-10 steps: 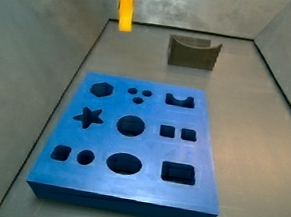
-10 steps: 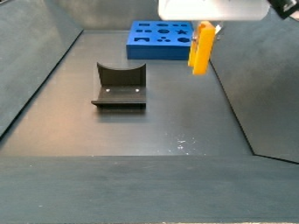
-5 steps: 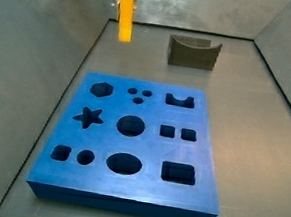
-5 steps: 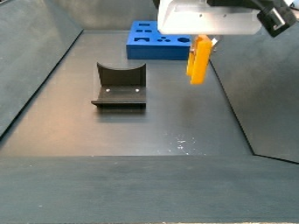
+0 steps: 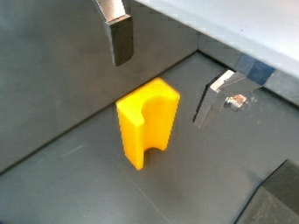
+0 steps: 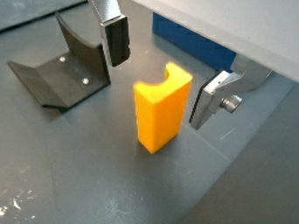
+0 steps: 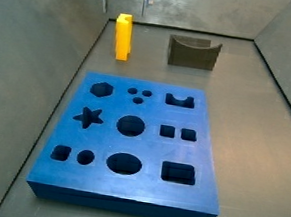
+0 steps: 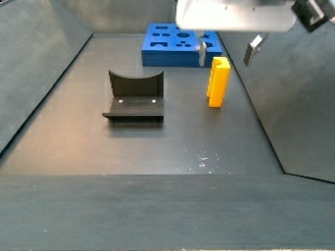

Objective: Pick up the arch object. Move up. Rotate the arch object. Move to above the board. Insert the arch object.
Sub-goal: Rotate the arch object.

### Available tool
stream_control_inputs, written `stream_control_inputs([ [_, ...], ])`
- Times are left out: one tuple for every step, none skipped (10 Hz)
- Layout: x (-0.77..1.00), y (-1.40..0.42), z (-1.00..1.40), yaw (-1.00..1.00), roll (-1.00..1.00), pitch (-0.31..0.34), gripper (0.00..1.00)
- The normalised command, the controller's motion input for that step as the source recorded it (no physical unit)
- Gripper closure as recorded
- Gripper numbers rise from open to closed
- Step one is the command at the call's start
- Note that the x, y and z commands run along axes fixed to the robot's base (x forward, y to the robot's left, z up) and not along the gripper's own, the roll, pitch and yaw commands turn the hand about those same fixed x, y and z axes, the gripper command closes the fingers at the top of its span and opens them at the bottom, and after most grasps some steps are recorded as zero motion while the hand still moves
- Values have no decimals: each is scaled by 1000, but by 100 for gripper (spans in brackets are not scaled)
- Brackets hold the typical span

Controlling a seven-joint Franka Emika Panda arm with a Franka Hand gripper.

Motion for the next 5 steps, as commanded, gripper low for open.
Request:
stream_control_inputs([
  [-18,11,435,-9,28,30,0],
  [-15,15,259,-12,43,38,0],
  [0,0,0,-1000,0,0,0],
  [16,0,-113,-1000,-2,-1,0],
  [28,4,-99,-1000,-4,-2,0],
])
